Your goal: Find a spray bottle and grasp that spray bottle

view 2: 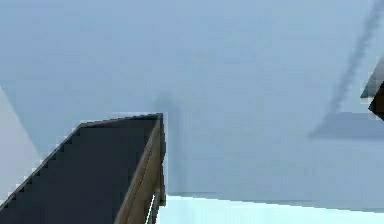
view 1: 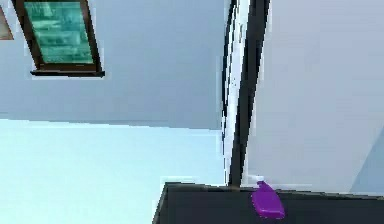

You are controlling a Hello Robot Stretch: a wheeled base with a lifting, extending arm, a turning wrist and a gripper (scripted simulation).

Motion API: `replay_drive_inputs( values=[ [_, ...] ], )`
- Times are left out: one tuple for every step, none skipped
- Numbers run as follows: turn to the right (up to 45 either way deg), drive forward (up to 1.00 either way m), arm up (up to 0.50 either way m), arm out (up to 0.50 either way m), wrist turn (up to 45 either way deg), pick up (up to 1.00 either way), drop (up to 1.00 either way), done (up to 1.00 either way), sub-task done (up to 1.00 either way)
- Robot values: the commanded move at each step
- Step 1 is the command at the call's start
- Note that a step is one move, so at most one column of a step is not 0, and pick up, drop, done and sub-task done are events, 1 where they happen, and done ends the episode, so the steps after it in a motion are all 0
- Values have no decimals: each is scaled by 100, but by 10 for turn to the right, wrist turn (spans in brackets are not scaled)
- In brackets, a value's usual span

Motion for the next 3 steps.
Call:
replay_drive_inputs(
  values=[
    [-450,0,0,0,0,0,0,0,0],
    [-150,0,0,0,0,0,0,0,0],
    [0,0,50,0,0,0,0,0,0]
  ],
)
